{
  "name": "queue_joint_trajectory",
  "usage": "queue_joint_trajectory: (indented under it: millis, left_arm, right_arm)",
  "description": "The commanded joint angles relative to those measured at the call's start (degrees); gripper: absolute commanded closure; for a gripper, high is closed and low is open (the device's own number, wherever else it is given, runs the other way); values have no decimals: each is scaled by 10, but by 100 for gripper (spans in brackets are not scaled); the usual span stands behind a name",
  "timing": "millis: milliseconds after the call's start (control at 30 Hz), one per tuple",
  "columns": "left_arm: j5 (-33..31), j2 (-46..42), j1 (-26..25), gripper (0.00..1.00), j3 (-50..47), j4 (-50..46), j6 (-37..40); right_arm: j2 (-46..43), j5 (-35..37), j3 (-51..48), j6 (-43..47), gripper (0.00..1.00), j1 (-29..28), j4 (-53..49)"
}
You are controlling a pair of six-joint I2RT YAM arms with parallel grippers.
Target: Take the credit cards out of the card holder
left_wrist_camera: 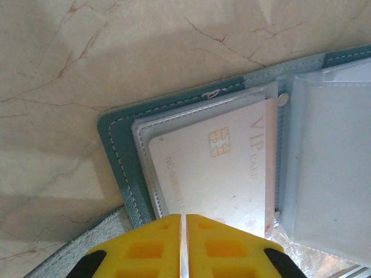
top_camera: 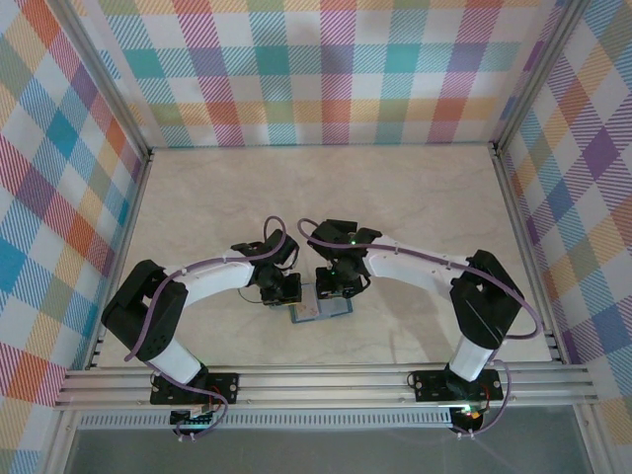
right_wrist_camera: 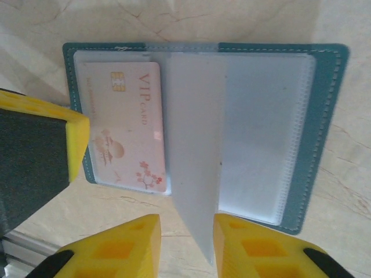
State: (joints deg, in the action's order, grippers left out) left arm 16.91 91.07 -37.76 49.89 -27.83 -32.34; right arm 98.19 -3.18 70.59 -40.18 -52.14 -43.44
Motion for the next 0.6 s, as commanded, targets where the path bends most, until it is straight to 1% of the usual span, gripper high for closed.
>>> queue_joint_trajectory:
  millis: [0, 133, 233, 400, 567]
  left_arm:
    - [-2, -3, -7, 89, -8, 3, -6]
    - [-6, -2, -7, 89, -8, -1, -4]
    - [-14, 5, -6, 89, -5, -12, 2]
    - [-45, 21, -6, 90, 1, -40, 15]
    - [-49, 32, -7, 90, 1, -43, 18]
  right_arm:
    - [24, -29, 5, -3, 72, 4, 15]
    - [26, -17, 3, -4, 87, 4, 14]
    - [12, 6, 0, 1, 93, 7, 3]
    - [0, 26, -17, 10, 96, 22, -9]
    - [6, 40, -39, 19, 97, 36, -3]
